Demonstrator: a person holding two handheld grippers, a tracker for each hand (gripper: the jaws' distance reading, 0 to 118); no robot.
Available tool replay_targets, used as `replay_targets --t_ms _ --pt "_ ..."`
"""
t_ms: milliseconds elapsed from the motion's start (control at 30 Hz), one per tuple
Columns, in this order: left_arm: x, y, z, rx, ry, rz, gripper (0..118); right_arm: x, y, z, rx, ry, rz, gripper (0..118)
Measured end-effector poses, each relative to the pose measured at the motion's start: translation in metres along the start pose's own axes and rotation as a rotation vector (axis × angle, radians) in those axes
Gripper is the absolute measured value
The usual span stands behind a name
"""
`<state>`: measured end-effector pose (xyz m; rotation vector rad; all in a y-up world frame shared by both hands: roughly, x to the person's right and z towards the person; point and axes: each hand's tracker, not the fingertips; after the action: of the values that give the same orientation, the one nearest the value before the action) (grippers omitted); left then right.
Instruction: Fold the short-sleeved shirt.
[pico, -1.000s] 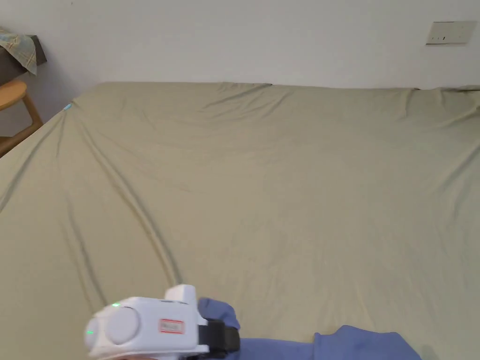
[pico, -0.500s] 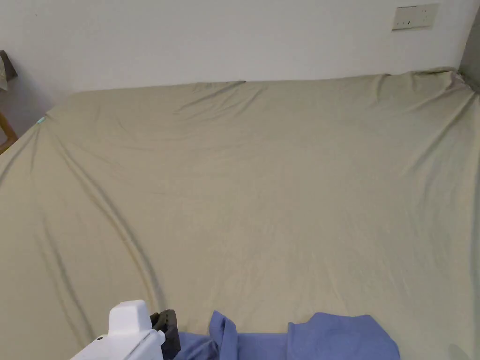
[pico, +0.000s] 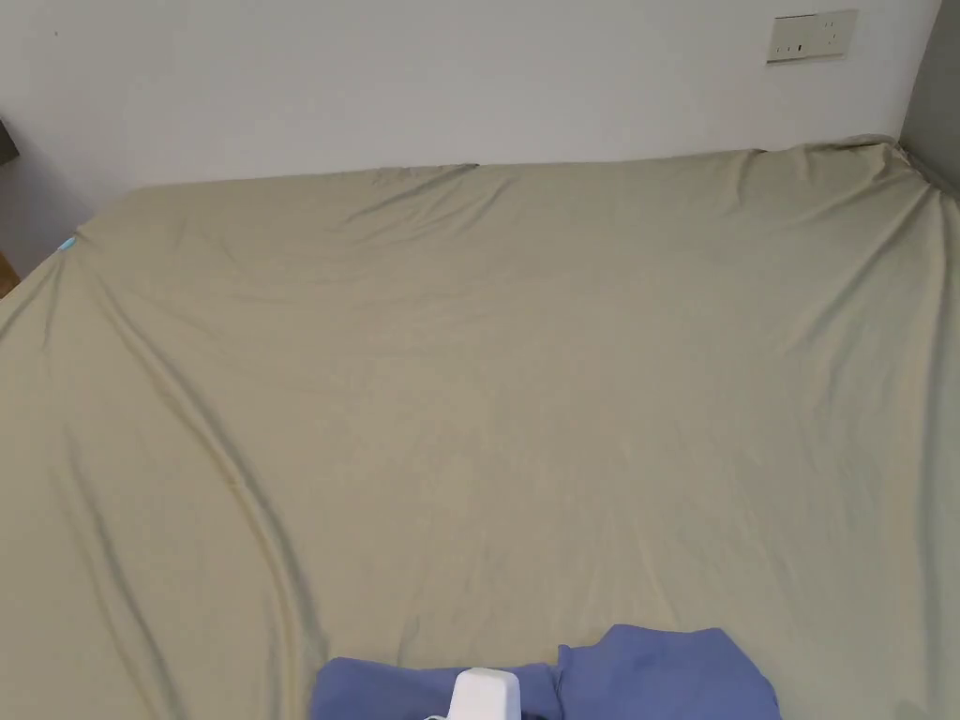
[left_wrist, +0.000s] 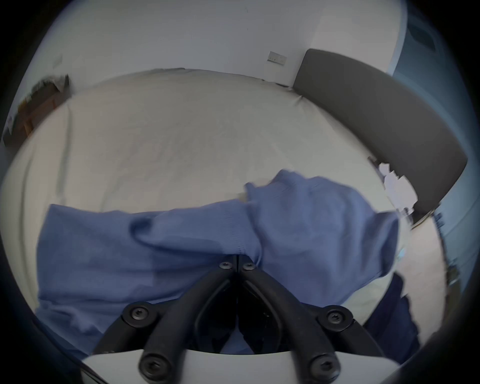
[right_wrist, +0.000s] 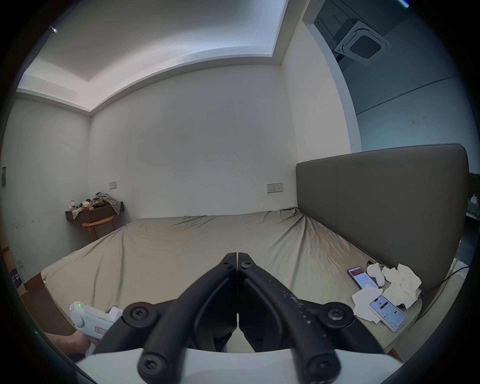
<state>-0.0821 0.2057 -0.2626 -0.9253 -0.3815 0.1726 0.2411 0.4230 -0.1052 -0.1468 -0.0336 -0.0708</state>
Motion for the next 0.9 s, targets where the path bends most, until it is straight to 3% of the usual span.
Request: replay_targets --t_ms 100,233,300,433,733,833,900 --pt "-0.020 0.011 0.015 0.025 -0.063 0.066 0 0.000 0.001 0.000 -0.002 -0.006 0.000 1" --pt "-0.094 0.025 0.069 0.136 -0.261 0.322 0 -0.004 0.004 -0.002 -0.003 -0.004 0.008 1" --pt "-0.139 0.024 0.096 0.168 -0.365 0.416 12 -0.007 0.005 -0.004 -0.006 -0.001 0.016 1" --pt "-0.205 0.017 0.118 0.071 -0.401 0.476 118 -0.011 0.004 -0.010 -0.021 0.020 0.005 1" --pt "-0.262 -0.010 0.061 -0.140 -0.413 0.636 116 -0.025 -0.002 -0.015 -0.053 0.053 0.057 1" --pt "-0.262 -0.006 0.052 -0.071 -0.592 0.678 114 -0.025 -0.005 -0.014 -0.053 0.055 0.068 1" --pt "-0.258 -0.002 0.048 -0.108 -0.542 0.683 102 -0.029 -0.002 -0.016 -0.050 0.061 0.071 1"
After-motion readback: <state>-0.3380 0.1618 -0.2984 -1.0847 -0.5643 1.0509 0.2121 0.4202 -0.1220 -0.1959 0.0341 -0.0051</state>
